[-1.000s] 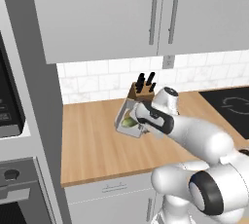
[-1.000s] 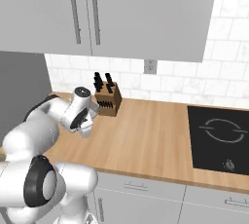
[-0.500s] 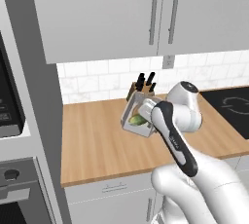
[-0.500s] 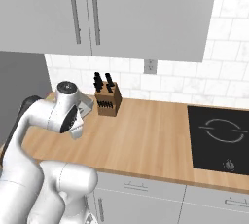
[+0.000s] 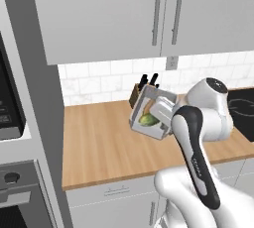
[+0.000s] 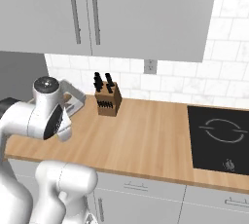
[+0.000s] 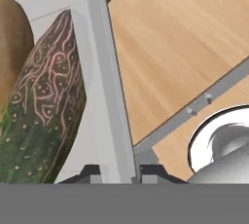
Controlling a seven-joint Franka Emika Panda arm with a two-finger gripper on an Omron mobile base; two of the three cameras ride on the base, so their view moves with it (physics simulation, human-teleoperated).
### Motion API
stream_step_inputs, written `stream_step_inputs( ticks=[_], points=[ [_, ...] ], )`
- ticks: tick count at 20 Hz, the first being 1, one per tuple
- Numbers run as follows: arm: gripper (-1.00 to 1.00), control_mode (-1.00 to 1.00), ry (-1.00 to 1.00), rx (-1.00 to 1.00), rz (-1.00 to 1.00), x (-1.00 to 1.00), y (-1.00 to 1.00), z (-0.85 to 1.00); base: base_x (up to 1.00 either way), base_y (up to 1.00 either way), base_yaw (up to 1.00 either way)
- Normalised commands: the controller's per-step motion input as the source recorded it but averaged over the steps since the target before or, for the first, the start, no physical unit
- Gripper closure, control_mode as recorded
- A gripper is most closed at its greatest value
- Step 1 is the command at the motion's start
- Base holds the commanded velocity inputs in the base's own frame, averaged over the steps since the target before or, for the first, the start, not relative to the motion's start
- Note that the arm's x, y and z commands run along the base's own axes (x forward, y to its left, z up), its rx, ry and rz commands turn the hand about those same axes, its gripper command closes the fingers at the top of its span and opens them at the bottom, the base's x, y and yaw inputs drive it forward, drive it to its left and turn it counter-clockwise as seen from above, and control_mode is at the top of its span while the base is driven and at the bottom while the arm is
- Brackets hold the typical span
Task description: Take the meat container that has the steak and place it on the second highest rack of the freezer. Then take the vegetable container that has the sweet potato and cucumber and place it on the highest rack of the freezer.
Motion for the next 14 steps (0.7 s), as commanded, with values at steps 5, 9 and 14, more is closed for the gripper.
stream_step_inputs(
  ticks=[5,9,14],
  points=[
    [1.0,-1.0,0.08,-0.04,0.01,-0.35,-0.22,0.75,0.0,0.0,0.0],
    [1.0,-1.0,0.12,-0.02,0.01,-0.08,-0.02,0.24,0.0,0.0,0.0],
    [1.0,-1.0,0.03,0.0,0.0,0.0,0.0,-0.04,0.0,0.0,0.0]
  ],
)
